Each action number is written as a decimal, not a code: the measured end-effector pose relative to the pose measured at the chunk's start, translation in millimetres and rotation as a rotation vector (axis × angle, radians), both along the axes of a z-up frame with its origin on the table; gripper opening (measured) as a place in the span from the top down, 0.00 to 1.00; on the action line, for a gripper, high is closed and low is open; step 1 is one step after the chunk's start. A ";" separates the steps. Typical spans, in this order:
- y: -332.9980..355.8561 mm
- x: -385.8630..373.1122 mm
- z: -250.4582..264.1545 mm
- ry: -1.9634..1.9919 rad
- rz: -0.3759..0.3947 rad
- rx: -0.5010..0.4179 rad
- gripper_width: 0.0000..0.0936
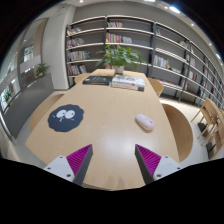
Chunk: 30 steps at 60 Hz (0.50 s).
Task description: Arrange mouse
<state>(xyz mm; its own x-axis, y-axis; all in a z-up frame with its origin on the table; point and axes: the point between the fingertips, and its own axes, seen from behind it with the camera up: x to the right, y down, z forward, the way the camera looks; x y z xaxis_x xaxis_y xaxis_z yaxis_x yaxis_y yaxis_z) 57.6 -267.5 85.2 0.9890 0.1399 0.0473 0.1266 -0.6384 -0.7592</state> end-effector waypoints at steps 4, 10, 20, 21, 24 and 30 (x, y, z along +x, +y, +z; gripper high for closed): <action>7.5 32.7 -12.9 -0.018 -0.056 -0.034 0.08; 30.9 83.5 -46.9 -0.039 -0.136 -0.065 0.08; 80.8 130.4 -80.1 -0.056 -0.171 -0.096 0.08; 86.1 133.5 -83.1 -0.059 -0.169 -0.099 0.08; 105.3 137.1 -86.9 -0.047 -0.158 -0.092 0.08; 142.1 144.4 -89.6 -0.025 -0.143 -0.085 0.08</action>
